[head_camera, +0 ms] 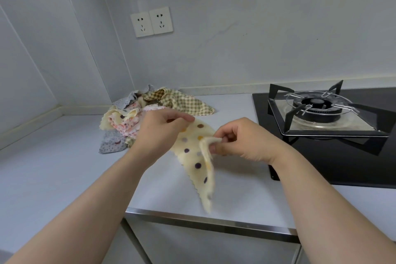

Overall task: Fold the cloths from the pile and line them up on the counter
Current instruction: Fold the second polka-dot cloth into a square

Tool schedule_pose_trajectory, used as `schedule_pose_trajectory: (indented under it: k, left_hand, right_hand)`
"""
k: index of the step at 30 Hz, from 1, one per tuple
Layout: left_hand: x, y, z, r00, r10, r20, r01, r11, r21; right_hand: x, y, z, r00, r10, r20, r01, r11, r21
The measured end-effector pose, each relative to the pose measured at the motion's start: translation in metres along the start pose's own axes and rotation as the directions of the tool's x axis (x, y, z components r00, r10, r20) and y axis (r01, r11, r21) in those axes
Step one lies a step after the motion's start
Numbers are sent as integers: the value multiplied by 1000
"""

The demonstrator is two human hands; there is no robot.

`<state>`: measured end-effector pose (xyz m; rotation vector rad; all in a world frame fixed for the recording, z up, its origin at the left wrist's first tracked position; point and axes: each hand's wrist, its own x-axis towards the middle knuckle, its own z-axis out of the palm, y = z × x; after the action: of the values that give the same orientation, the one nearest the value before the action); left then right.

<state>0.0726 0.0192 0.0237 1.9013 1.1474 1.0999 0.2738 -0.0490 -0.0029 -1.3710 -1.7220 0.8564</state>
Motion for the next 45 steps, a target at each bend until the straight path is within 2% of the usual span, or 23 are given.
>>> schedule_pose_trajectory:
  k: [3,7,12,14,20,23,27,31,36,40,42,45]
  left_hand:
    - [-9,11,2,993,78,85,-74,996,-39]
    - [-15,19,0,969,213,124,-216,976,12]
    - [-10,16,-3,962,234,144,-260,944,202]
    - [-8,14,-5,964,235,125,-258,941,219]
    - [-3,9,-7,977,202,67,-210,964,162]
    - [-1,7,-7,977,210,36,-213,967,139]
    - [0,7,-10,979,205,-17,-203,976,81]
    - [1,7,-15,974,224,41,-225,974,6]
    - [8,1,-19,972,234,24,-235,972,15]
    - [13,-8,-22,978,197,68,-193,979,-71]
    - [13,-12,-20,975,194,107,-180,975,-133]
    - [12,-14,-14,971,194,137,-177,976,-128]
  right_hand:
    - [3,-1,4,987,-26,-156,18,999,-49]
    - [0,-3,4,976,-41,-212,35,999,-33]
    - [1,-3,6,963,-32,-267,21,999,-46]
    - [2,-2,6,957,-38,-288,24,998,-52]
    - [4,2,6,941,-53,-333,24,996,-91]
    - [5,0,6,916,-154,-371,80,975,-208]
    - [3,-1,9,906,-234,-353,150,957,-248]
    - [3,1,10,933,-193,-303,83,937,-340]
    - [-2,-10,9,961,-185,-207,145,969,-198]
    - [-7,-16,3,970,-217,-109,230,966,119]
    - [-7,-13,1,964,-239,-117,261,935,241]
    - [-6,-13,0,956,-251,-150,286,911,297]
